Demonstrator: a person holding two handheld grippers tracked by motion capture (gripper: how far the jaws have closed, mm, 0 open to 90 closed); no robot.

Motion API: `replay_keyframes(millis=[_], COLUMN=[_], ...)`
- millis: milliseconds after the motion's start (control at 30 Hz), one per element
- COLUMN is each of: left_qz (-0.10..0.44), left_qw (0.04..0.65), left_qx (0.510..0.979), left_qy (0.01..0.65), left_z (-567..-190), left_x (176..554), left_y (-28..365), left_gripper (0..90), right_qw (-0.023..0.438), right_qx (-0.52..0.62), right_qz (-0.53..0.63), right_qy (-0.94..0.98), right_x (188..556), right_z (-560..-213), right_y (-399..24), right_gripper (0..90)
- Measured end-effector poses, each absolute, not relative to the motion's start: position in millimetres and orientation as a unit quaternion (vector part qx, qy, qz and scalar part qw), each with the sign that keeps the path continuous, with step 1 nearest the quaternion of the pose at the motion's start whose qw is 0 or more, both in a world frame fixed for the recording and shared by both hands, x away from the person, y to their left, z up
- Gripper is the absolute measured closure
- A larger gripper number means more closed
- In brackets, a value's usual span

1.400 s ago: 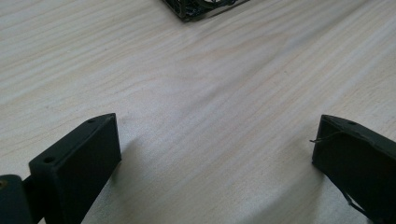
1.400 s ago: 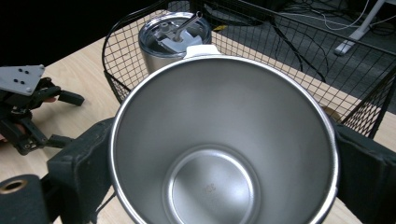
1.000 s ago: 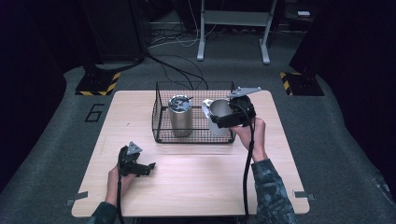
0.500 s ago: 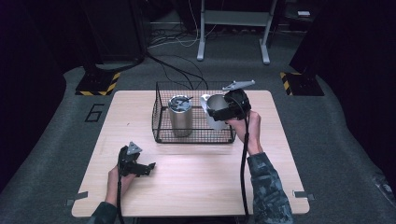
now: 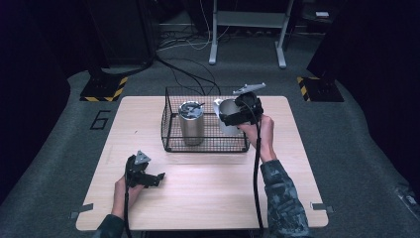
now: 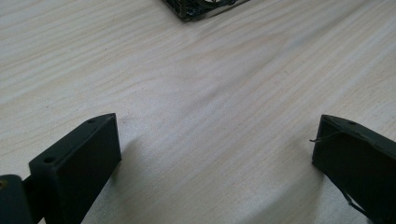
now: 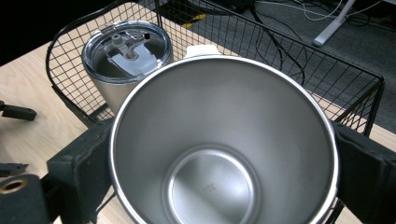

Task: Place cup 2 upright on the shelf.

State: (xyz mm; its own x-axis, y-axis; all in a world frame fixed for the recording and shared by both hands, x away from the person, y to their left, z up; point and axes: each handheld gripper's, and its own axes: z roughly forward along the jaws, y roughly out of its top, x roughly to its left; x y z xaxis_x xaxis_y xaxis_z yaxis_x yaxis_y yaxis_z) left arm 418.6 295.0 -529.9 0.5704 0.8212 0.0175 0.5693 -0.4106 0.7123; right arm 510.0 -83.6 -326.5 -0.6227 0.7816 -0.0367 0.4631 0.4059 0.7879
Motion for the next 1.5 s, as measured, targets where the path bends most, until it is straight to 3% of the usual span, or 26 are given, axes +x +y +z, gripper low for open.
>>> replay_keyframes(millis=[1500], left_qz=[0.186], left_qw=[0.339], left_qx=[0.818], left_qy=[0.425], left_z=[-529.9], left_x=[418.6], left_y=[294.9], left_gripper=[0.9], right_qw=[0.208], right_qx=[0.412], right_qz=[0.349], right_qy=[0.815], right_x=[554.0], right_z=[-355.7], right_y=[-61.5], right_gripper=[5.8])
